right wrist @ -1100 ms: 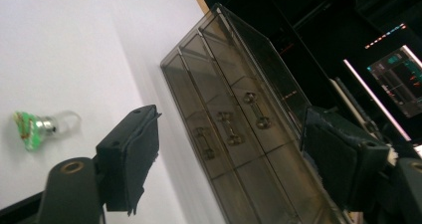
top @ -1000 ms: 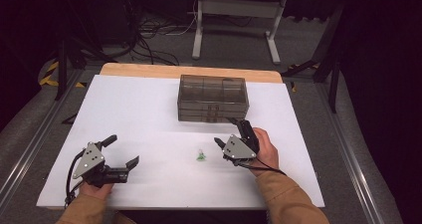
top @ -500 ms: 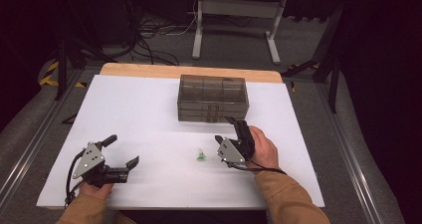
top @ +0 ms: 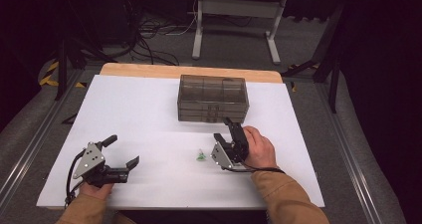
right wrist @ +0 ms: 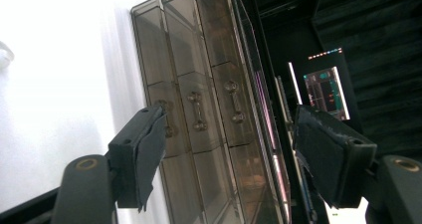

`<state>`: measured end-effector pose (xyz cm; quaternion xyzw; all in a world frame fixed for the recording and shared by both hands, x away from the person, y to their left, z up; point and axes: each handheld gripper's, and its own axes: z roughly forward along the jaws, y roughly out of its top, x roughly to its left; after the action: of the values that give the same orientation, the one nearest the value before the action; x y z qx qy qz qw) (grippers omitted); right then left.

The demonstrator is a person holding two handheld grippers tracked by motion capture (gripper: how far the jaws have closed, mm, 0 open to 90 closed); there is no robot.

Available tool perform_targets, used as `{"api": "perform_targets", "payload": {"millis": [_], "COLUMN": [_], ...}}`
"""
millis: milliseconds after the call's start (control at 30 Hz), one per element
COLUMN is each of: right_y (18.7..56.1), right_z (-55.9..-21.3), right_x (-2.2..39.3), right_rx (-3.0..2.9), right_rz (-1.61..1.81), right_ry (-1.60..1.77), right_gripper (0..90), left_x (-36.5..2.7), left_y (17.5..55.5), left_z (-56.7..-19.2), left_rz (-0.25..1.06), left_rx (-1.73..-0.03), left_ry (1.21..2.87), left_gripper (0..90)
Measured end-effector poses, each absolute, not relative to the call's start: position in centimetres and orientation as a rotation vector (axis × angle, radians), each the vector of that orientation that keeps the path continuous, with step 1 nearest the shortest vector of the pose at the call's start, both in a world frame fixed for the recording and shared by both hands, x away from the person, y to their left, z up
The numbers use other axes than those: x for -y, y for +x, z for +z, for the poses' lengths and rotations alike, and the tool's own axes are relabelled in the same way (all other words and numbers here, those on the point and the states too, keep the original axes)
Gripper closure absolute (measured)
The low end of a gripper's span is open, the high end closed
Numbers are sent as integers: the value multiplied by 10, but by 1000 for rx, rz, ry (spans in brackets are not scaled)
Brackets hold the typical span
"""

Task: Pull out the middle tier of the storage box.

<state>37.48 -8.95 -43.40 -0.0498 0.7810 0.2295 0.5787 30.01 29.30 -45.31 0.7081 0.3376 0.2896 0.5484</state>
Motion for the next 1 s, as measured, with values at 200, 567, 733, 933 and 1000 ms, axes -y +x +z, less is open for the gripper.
{"api": "perform_targets", "payload": {"millis": [200,567,733,933,1000], "right_y": [377,382,386,389,390], "right_z": [-440,-455,-460,-467,-469], "right_x": [83,72,69,68,66], "right_rx": [-1813,-1745,-1729,-1723,-1710], "right_rz": [491,389,358,318,305], "right_ry": [-136,-136,-138,-155,-174], "right_gripper": [320,409,449,515,519], "left_x": [-293,-293,-293,-293,-293], "left_y": [300,300,300,300,300], "left_z": [-453,-453,-453,-453,-453], "left_rz": [685,680,679,678,677], "left_rx": [-802,-795,-796,-797,-797], "left_ry": [1678,1681,1680,1680,1678], "left_gripper": [8,9,9,9,9]}}
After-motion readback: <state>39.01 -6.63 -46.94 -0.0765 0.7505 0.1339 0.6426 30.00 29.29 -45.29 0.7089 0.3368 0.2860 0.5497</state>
